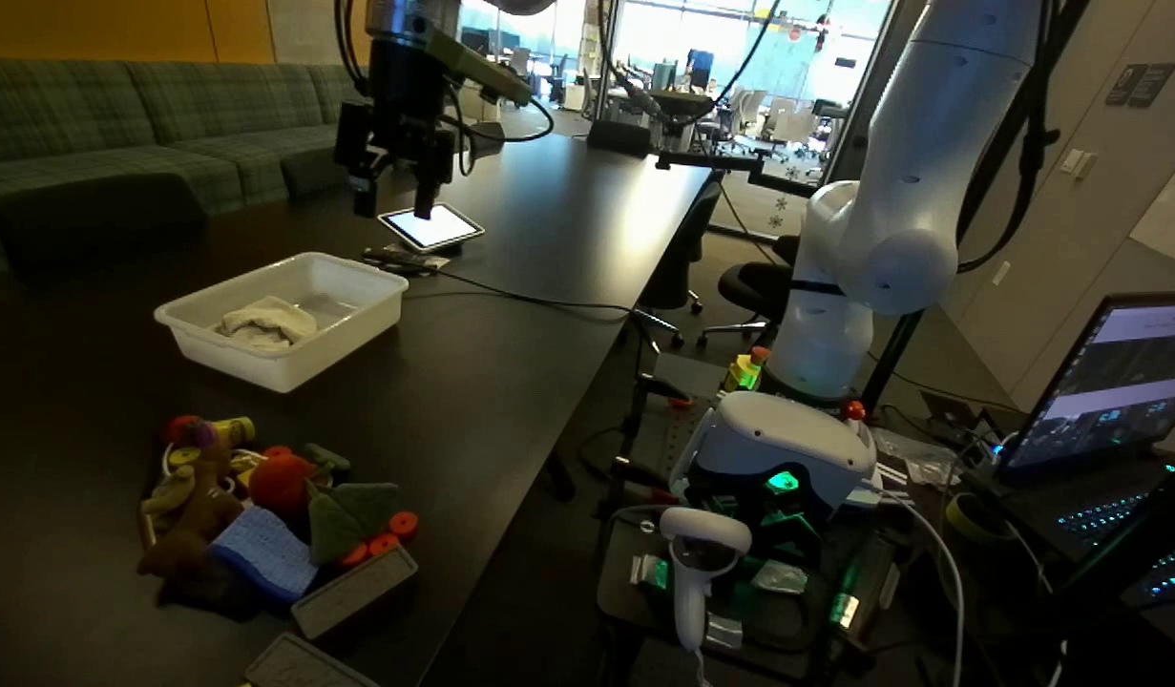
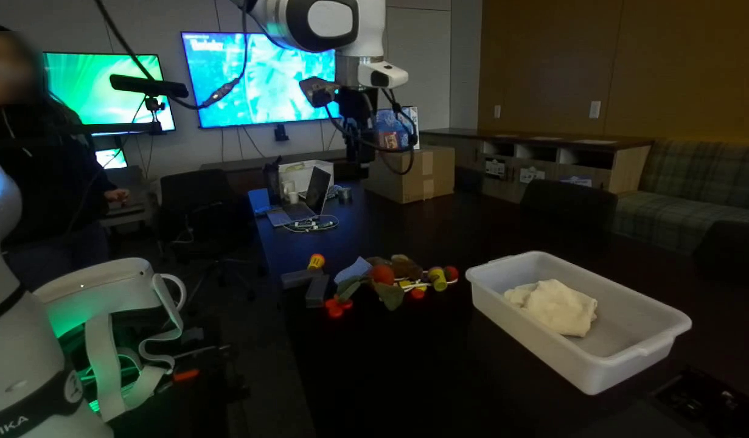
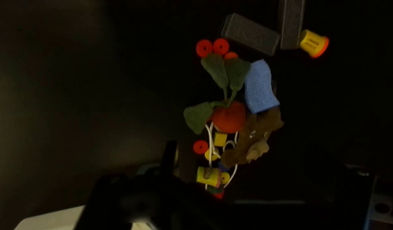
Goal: Use the cloth to wipe the objects on the table
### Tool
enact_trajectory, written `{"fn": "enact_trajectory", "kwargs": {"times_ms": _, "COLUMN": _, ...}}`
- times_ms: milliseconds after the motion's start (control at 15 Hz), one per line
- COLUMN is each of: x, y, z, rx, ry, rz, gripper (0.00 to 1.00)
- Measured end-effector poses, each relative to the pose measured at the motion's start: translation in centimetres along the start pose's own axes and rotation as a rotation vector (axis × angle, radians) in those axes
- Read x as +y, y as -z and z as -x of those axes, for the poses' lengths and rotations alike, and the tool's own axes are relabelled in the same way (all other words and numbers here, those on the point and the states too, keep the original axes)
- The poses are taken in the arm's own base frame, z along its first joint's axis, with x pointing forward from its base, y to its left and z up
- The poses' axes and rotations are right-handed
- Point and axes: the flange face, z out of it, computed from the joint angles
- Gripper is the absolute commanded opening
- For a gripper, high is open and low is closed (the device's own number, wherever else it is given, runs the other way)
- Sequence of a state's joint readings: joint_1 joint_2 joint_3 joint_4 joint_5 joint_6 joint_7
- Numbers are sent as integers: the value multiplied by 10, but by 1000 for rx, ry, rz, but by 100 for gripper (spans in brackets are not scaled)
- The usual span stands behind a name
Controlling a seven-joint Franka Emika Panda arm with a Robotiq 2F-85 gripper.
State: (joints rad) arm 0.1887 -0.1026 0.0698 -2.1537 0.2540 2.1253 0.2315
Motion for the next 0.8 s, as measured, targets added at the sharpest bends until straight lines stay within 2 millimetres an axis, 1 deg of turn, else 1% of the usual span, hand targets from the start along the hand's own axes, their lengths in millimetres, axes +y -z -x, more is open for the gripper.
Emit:
{"fn": "enact_trajectory", "kwargs": {"times_ms": 267, "x": 22, "y": 10, "z": 66, "rx": 10, "ry": 31, "rz": 1, "gripper": 100}}
{"fn": "enact_trajectory", "kwargs": {"times_ms": 400, "x": 31, "y": 15, "z": 95, "rx": 61, "ry": 31, "rz": 4, "gripper": 100}}
{"fn": "enact_trajectory", "kwargs": {"times_ms": 533, "x": 36, "y": 19, "z": 119, "rx": 141, "ry": 32, "rz": 9, "gripper": 100}}
{"fn": "enact_trajectory", "kwargs": {"times_ms": 600, "x": 37, "y": 18, "z": 127, "rx": 149, "ry": 35, "rz": 12, "gripper": 100}}
{"fn": "enact_trajectory", "kwargs": {"times_ms": 667, "x": 37, "y": 18, "z": 130, "rx": 148, "ry": 36, "rz": 13, "gripper": 100}}
{"fn": "enact_trajectory", "kwargs": {"times_ms": 800, "x": 38, "y": 16, "z": 127, "rx": 140, "ry": 33, "rz": 15, "gripper": 100}}
